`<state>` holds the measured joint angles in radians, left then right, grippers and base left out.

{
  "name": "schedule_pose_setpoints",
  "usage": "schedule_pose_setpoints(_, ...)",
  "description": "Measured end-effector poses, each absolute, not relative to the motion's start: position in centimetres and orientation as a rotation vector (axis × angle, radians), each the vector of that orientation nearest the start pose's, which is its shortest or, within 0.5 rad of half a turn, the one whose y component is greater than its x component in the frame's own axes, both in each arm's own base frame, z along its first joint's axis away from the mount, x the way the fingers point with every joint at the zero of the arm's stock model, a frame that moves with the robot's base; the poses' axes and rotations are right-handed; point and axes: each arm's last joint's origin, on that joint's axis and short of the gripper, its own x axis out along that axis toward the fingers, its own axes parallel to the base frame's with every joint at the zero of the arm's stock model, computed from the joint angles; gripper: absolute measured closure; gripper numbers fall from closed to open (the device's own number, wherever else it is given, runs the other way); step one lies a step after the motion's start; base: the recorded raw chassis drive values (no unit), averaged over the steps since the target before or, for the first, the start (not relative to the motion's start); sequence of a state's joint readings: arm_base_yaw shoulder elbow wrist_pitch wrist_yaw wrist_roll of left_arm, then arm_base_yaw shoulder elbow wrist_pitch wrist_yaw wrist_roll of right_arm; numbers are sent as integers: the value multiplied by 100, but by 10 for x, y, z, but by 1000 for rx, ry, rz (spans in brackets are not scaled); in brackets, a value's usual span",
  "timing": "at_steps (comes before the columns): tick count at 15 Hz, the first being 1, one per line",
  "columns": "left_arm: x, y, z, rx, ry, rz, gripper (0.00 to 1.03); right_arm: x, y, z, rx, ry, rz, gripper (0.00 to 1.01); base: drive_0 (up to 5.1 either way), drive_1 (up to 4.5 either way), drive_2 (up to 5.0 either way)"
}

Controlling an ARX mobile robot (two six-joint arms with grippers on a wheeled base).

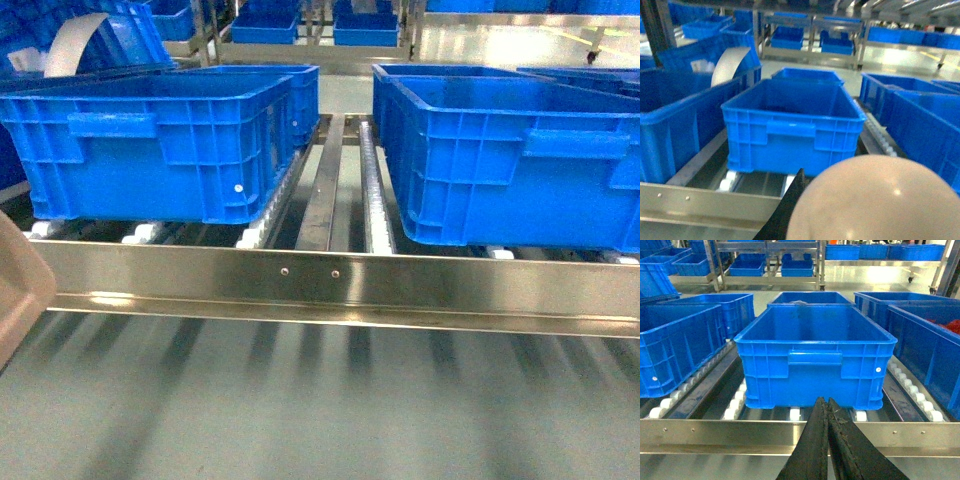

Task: Place part in tray to right shelf

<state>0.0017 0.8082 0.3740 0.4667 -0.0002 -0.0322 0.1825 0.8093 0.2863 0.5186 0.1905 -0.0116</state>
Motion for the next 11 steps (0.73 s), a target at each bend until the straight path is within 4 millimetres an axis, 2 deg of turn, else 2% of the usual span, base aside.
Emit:
schedule_pose_setpoints(1, 177, -1, 245, -25, -39, -10, 91, 170, 24, 219, -8, 1, -8, 99, 0, 0, 0)
schedule_pose_setpoints(4, 164, 0, 209, -18, 45, 5, 91, 157, 16, 204, -8, 8, -6, 99, 0, 0, 0)
schedule_pose_setpoints(5, 159, 0, 203, -18, 47, 3, 91, 153, 14, 200, -8, 6, -6, 99, 0, 0, 0)
schedule_pose_setpoints(8, 148, 0, 202, -18, -6, 1, 91, 143, 5, 191, -8, 10, 10, 99, 0, 0, 0)
schedule_pose_setpoints(11, 138, 0, 185, -18, 26, 2, 91, 133, 0, 183, -7, 5, -1, 99, 0, 0, 0)
